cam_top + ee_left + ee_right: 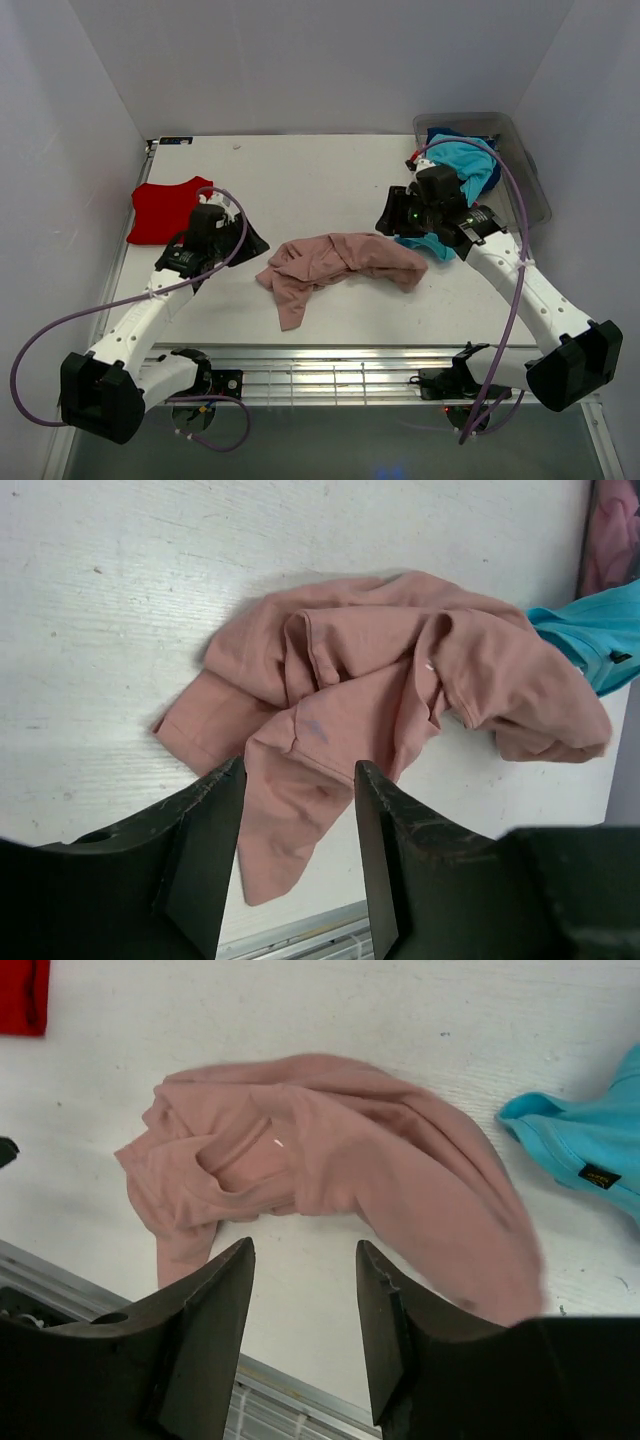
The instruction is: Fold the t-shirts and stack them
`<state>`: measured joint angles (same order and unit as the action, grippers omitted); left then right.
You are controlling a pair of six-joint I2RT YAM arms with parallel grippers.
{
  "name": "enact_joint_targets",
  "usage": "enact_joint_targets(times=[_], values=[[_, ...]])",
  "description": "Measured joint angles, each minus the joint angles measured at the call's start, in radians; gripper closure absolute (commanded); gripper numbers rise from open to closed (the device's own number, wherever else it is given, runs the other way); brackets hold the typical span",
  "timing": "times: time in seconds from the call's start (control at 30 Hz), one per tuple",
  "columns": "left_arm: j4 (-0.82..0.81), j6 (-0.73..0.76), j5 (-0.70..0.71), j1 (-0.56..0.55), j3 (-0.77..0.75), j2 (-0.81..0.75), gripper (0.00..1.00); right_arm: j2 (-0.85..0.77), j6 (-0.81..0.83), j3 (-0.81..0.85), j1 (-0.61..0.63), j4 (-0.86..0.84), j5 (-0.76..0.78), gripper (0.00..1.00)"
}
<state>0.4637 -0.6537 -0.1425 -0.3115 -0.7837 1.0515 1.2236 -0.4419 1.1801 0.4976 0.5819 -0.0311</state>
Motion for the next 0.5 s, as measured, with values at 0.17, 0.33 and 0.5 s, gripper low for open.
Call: enact_joint_targets(times=[0.17, 0.33, 0.5], values=[[0.012, 0.039, 0.013, -0.014, -0.010, 0.081, 0.46, 0.049, 0.105, 0.005, 0.015, -0.020, -0.082, 0.48], [0.054, 0.014, 0.051, -0.073, 0.049, 0.104, 0.44, 0.247, 0.165, 0.085, 0.085, -0.075, -0.236, 0.50], [0.120, -0.048, 0.092, -0.123, 0.136, 0.072, 0.41, 0.447, 0.191, 0.177, 0.210, -0.095, -0.312, 0.50]])
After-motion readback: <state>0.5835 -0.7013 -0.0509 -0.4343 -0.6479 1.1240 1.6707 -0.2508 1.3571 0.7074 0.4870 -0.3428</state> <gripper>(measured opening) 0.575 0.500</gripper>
